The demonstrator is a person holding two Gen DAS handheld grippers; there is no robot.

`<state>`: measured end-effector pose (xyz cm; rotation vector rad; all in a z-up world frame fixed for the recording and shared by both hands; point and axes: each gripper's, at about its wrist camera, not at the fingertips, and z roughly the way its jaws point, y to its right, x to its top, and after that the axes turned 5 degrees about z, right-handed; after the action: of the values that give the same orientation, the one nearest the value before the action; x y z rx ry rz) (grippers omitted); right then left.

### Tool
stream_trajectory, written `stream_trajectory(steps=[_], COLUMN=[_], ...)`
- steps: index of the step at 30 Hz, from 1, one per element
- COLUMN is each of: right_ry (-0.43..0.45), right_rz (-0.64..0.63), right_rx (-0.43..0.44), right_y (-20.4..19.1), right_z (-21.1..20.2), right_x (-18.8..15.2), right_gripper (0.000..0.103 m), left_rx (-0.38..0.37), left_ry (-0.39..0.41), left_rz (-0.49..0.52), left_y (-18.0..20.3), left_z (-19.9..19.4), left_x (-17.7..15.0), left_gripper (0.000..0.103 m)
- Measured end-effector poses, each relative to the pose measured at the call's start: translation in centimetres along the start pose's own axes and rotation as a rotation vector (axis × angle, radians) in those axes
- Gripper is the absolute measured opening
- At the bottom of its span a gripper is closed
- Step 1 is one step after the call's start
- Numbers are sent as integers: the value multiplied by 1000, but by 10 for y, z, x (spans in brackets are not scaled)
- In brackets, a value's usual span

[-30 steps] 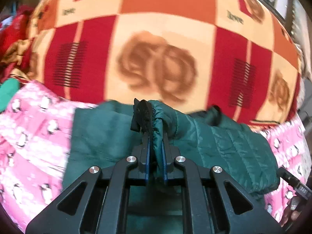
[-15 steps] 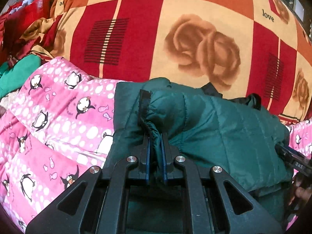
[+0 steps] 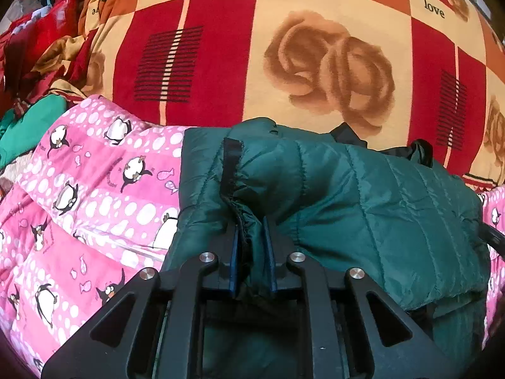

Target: Fold large clothes

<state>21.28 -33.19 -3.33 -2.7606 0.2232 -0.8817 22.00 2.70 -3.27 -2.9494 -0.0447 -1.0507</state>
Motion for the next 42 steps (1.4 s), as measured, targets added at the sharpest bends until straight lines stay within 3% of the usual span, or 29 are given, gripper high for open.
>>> stream_trajectory(steps=[7, 12, 16, 19, 25, 30, 34, 40, 42], right_ry=[-13, -60, -73, -81, -59, 19, 26, -4, -23], right_rz=[-112, -148, -100, -75, -20, 55, 88, 58, 30], right_rx=[56, -41, -48, -51, 25, 116, 74, -3, -31], right_y=[-18, -14, -2, 4, 15, 32, 33, 22, 19], right_z=[-40, -11, 9, 21, -8, -47, -36, 8, 23], right_x=[-33, -51, -48, -44, -39, -29, -15, -7, -8], right_gripper=[88, 88, 88, 89, 88, 88, 88, 88, 88], left_rx=[4, 8, -3, -28, -66, -99, -112, -14, -21], left_ry=[-2, -4, 0, 5, -1, 68, 71, -27, -32], left_rz=[-3, 8, 22, 26, 10, -54, -54, 30, 28], left_y=[0, 2, 5, 7, 0, -9, 3, 23, 22], left_z=[2, 4, 6, 6, -12, -37, -34, 8, 17], left_x=[-2, -2, -3, -3, -2, 8, 15, 8, 4], left_gripper=[17, 22, 37, 58, 59, 65, 69, 69, 72])
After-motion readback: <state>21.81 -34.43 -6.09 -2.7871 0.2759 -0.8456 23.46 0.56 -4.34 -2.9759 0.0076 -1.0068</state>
